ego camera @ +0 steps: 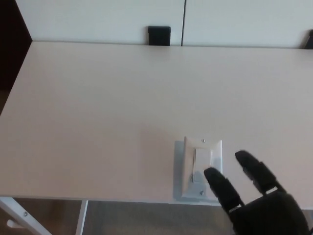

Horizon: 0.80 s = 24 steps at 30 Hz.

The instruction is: The robot walk towards a table in front and then clicks the light switch button using the right hand's index finger

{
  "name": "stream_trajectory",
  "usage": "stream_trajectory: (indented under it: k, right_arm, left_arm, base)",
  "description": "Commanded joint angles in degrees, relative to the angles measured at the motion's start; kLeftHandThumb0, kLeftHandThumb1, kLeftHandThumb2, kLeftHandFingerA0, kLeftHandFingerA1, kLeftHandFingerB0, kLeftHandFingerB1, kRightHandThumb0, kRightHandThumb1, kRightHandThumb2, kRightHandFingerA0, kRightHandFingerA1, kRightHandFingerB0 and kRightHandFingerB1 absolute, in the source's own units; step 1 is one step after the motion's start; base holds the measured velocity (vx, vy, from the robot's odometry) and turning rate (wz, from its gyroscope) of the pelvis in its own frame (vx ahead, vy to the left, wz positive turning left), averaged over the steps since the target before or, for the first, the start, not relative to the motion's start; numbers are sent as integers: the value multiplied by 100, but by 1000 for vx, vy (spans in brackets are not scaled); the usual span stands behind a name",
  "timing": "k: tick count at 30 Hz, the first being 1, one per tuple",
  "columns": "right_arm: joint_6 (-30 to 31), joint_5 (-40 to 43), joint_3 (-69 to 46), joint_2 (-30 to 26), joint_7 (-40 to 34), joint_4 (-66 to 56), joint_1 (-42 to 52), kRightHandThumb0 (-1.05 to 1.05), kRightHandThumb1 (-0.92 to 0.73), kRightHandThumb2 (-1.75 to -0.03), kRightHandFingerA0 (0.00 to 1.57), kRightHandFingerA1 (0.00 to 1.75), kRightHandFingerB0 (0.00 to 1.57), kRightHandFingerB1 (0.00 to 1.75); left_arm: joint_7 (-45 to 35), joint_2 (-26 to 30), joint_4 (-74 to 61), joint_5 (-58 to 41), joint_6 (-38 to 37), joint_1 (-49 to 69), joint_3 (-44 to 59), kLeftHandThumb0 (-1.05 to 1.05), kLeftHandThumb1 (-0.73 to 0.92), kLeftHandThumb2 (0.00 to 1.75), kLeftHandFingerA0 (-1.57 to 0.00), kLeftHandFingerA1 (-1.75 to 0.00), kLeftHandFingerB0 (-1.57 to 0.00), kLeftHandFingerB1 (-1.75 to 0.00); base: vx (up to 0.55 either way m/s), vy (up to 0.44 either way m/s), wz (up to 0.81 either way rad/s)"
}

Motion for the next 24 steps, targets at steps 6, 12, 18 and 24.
stream_trajectory:
  k: [6, 12, 18, 24]
  right_arm:
    - [-484, 829, -881, -348, 28, -2153, 1379, -87, -55, -90, 0, 11, 11, 19]
    - [-750, 1111, -1494, -411, -572, -2116, 2632, -89, -57, -89, 0, 10, 11, 23]
    - [-939, 1741, -2062, -210, -1203, -1224, 3460, -74, -48, -84, 3, 30, 16, 40]
    - [-1071, 1727, -2338, -150, -1857, -182, 3683, -77, -50, -89, 1, 35, 16, 43]
  left_arm:
    - [-66, 101, 49, 73, -230, 49, 20, -38, 70, 60, -55, -47, -34, -40]
    - [-69, 120, -56, 64, -179, 103, 8, -37, 71, 61, -53, -47, -32, -40]
    - [-81, 100, 200, 57, -273, -12, 4, -38, 70, 61, -55, -47, -33, -40]
    - [-31, 107, 277, 64, -236, -88, 26, -37, 71, 61, -56, -47, -34, -40]
  base:
    - [0, 0, 0]
    - [0, 0, 0]
    - [0, 0, 0]
    - [0, 0, 0]
